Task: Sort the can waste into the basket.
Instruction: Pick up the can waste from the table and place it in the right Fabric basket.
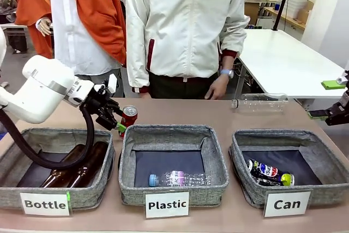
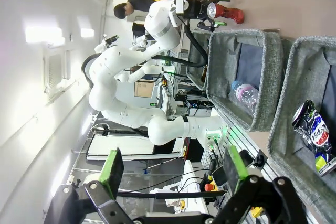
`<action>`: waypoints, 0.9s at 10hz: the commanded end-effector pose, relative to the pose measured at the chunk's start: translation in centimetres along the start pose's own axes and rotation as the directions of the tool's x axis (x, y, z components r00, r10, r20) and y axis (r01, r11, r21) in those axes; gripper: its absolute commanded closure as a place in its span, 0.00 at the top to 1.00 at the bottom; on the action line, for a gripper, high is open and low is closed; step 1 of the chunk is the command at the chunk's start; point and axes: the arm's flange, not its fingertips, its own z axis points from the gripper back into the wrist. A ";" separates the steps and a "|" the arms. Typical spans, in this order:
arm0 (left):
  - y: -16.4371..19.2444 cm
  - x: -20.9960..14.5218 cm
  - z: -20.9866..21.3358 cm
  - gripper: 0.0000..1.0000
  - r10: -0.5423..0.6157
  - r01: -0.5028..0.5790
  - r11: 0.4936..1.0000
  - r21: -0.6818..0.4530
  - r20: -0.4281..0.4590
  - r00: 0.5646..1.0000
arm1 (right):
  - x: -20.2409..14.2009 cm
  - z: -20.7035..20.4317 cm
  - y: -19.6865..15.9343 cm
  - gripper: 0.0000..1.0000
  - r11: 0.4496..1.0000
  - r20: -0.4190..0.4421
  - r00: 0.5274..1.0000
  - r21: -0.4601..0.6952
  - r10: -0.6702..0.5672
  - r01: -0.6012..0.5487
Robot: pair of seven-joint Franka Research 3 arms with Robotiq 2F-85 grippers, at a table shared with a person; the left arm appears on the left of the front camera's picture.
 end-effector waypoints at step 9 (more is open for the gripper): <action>0.3 0.4 -1.6 0.42 0.001 0.002 0.999 -0.037 0.061 0.998 | 0.1 0.4 0.2 1.00 1.000 -0.009 1.000 0.002 0.016 -0.016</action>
